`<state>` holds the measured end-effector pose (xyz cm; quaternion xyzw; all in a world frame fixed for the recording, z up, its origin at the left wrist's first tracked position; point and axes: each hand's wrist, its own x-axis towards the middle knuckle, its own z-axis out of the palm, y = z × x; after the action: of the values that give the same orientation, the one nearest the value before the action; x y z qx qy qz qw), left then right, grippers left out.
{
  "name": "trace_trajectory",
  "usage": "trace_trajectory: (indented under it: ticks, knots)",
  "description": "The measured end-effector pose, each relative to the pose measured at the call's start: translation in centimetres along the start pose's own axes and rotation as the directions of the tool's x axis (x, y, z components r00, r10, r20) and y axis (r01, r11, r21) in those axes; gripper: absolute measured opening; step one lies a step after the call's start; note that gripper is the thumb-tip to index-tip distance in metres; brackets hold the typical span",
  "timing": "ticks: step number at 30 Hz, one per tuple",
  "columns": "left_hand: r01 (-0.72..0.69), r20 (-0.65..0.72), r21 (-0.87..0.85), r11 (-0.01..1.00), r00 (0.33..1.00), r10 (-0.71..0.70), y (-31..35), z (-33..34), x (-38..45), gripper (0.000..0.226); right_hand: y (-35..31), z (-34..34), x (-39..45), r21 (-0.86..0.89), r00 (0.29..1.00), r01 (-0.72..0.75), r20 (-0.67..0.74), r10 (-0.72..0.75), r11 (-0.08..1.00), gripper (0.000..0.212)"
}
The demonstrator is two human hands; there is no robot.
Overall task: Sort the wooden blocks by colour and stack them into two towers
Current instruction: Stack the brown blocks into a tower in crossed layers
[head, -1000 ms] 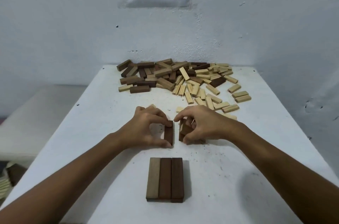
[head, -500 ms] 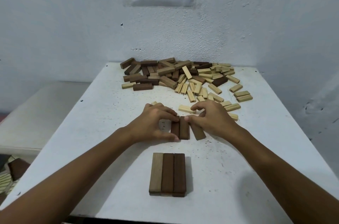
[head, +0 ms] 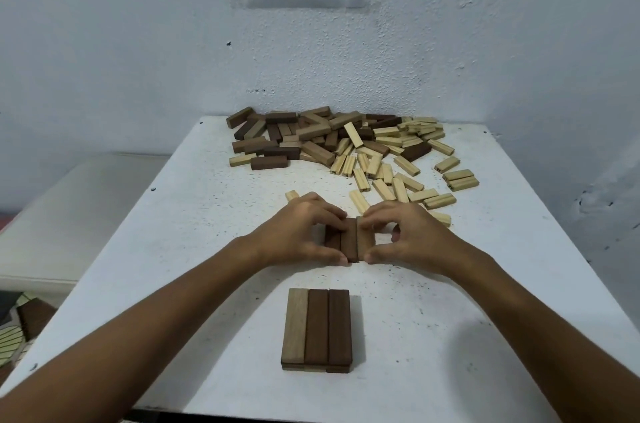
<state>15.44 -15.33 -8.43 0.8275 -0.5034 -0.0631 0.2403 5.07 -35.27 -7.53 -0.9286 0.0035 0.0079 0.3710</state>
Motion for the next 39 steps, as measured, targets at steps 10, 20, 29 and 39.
trace_trajectory:
  ticks: [10, 20, 29, 39]
  knots:
    - [0.000, -0.018, -0.063, 0.998, 1.000, -0.001, 0.1, -0.2, -0.1, 0.041, 0.0, 1.0, -0.6, -0.180, 0.994, 0.075, -0.068, -0.088, 0.981, 0.031]
    - [0.057, 0.155, -0.171, 0.984, 0.987, -0.031, 0.4, -1.1, 0.8, 0.102, -1.0, 2.9, -1.1, -0.163, 0.977, 0.124, -0.151, -0.149, 0.979, 0.027]
    - [0.058, -0.228, -0.600, 0.798, 0.944, -0.240, 0.6, 0.4, -1.9, 0.055, -2.0, 3.6, -0.3, 0.477, 0.921, 0.050, -0.361, 0.144, 0.878, 0.027]
    - [0.087, -0.195, -0.776, 0.625, 0.908, -0.370, 2.1, 2.0, -2.3, 0.059, -3.6, 5.6, 0.4, 0.797, 0.939, 0.100, -0.273, 0.209, 0.596, 0.056]
